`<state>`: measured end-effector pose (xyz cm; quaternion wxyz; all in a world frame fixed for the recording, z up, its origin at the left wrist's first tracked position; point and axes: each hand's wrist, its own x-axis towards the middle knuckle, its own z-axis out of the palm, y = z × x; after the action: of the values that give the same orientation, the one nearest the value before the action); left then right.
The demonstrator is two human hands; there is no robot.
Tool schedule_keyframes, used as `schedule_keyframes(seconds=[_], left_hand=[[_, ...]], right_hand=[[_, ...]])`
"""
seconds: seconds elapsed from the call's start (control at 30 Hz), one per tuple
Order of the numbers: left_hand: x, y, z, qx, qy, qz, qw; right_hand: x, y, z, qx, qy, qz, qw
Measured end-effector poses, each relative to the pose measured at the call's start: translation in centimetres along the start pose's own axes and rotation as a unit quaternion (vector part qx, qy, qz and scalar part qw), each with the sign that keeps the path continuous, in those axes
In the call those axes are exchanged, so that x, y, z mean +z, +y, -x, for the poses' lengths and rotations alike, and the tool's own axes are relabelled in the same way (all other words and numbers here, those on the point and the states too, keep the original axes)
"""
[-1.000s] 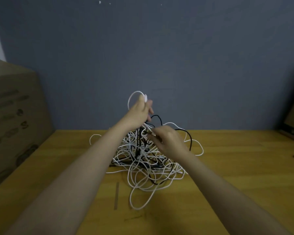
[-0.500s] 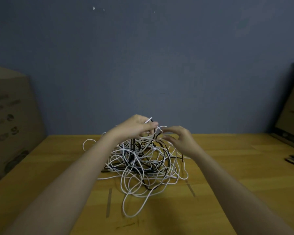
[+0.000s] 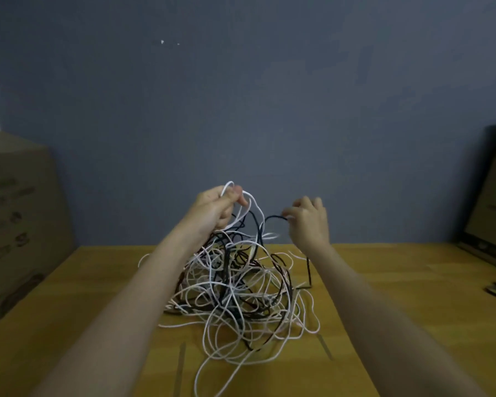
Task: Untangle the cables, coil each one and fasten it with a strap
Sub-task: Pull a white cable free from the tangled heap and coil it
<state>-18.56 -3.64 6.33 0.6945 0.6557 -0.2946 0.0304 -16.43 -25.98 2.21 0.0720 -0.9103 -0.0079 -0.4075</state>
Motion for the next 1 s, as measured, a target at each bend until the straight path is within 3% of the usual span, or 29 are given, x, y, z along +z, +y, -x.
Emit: schedule_keyframes(seconds=[0.07, 0.17, 0.23, 0.33, 0.47, 0.53, 0.67, 0.77, 0.83, 0.93, 1.0], left_hand=[[-0.1, -0.1, 0.0, -0.001, -0.002, -0.029, 1.0], [0.1, -0.1, 0.0, 0.0, 0.002, -0.026, 1.0], [0.6, -0.1, 0.0, -0.003, 0.003, -0.015, 1.0], [1.1, -0.3, -0.3, 0.001, 0.051, -0.095, 0.994], [0.9, -1.7, -1.4, -0.02, 0.107, -0.269, 0.957], [1.0, -2.3, -1.5, -0.055, 0.087, -0.306, 0.947], [1.5, -4.6, -2.1, -0.137, 0.047, -0.339, 0.93], [2.1, -5.5, -2.5, -0.125, 0.06, -0.3, 0.944], [2.3, -5.5, -2.7, -0.127, 0.058, -0.296, 0.945], [1.2, -5.5, -3.3, -0.105, 0.09, -0.369, 0.919], [0.3, -5.3, -4.0, -0.061, 0.129, -0.439, 0.887]], right_hand=[[-0.1, -1.6, 1.1, -0.02, 0.028, -0.101, 0.994], [-0.6, -3.5, 2.7, -0.014, -0.099, -0.299, 0.949], [-0.2, -3.9, 3.3, -0.023, -0.134, -0.305, 0.943], [-0.2, -3.8, 2.1, 0.025, -0.102, -0.294, 0.95], [-2.1, -4.3, -0.9, 0.158, -0.123, -0.43, 0.881], [-2.7, -4.8, -1.6, 0.164, -0.148, -0.457, 0.862], [-2.9, -5.1, -1.6, 0.155, -0.152, -0.451, 0.866], [-2.7, -5.2, -1.4, 0.143, -0.145, -0.473, 0.857], [-2.9, -5.0, -1.8, 0.135, -0.132, -0.447, 0.874], [-3.6, -3.9, -3.2, 0.147, -0.094, -0.436, 0.883], [-3.6, -3.6, -3.7, 0.168, -0.083, -0.494, 0.849]])
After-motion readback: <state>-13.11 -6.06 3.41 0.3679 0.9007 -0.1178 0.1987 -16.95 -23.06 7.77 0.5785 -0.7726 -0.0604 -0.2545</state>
